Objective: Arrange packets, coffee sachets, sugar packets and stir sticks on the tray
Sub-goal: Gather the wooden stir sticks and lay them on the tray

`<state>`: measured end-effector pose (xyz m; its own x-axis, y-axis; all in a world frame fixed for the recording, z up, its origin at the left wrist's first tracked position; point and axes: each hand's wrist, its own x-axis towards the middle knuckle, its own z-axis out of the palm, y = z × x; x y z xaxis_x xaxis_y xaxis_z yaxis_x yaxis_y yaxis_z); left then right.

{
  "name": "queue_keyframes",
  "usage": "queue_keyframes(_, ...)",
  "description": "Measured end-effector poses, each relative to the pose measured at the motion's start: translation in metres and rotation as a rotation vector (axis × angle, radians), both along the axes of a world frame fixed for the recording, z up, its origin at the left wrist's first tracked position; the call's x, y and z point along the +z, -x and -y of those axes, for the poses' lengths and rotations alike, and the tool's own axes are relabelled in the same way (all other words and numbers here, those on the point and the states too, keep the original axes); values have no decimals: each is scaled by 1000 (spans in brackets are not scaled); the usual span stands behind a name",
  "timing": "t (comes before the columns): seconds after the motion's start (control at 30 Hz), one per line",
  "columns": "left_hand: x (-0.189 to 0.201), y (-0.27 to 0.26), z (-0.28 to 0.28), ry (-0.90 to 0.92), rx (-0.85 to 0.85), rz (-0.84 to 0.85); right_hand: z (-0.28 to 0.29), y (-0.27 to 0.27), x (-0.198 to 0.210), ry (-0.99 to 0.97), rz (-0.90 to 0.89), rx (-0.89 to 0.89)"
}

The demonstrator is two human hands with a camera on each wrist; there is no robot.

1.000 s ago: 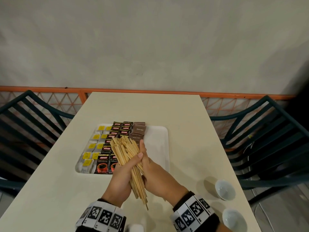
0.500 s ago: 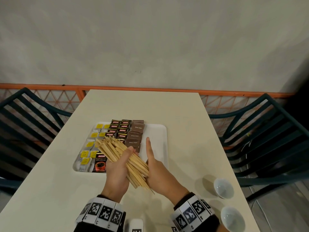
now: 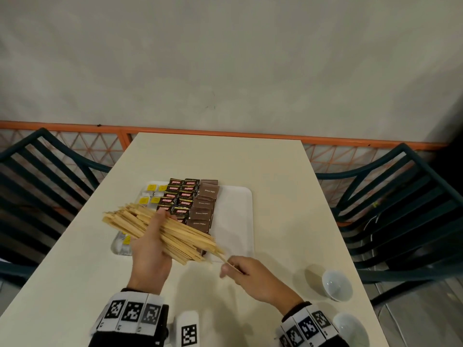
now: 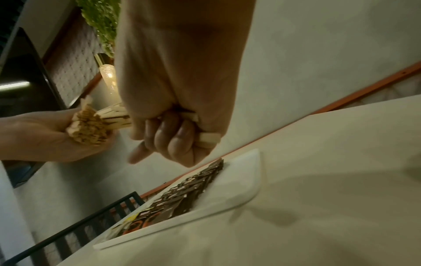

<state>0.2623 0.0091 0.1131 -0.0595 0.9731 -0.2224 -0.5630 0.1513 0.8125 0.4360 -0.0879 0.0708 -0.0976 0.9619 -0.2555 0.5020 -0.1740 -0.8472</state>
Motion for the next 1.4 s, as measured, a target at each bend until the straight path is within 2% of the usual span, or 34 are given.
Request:
queue_keyframes(0.1,-2,12,-4,35,41,13,9,-16,-2,61,-34,-25)
queue_keyframes(0.17,-4,20,-6,41,37,0,12,-26,-3,73,-97,-142)
queue_keyframes(0.27,-8,20,-4,28,-66,-58,6,-29,7,65,-310,-340)
queue_keyframes(0.33,-10,10,2,42,-168,-105,-4,-22,21,41,-400,-359)
queue_keyframes(0.43,-16,-9,15,58,-280,-169,-17,-2,40,-1,-363,-250)
queue_keyframes(0.57,-19,-24,26,-2,-352,-216,-25,20,42,-88,-248,-148)
queue_keyframes(0.8,-25,-21,26,29,-339,-256,-16,29,23,-226,-215,-216)
queue_keyframes(0.97,-25,-21,23,64,-357,-216,-17,27,17,-285,-230,-306)
queue_keyframes(1.07,-24,-25,24,38,-316,-212,-17,26,15,-305,-227,-336)
queue_keyframes(1.2,-21,-31,22,-33,-162,-283,-17,22,14,-270,-186,-321)
queue_keyframes(1.27,-15,-33,20,-93,-104,-331,-20,16,9,-138,-312,-486)
queue_keyframes(1.33,-7,-37,20,-159,-78,-364,-26,10,-2,93,-580,-701)
queue_keyframes(1.4,-1,-43,20,-208,-59,-382,-30,7,-10,320,-845,-797)
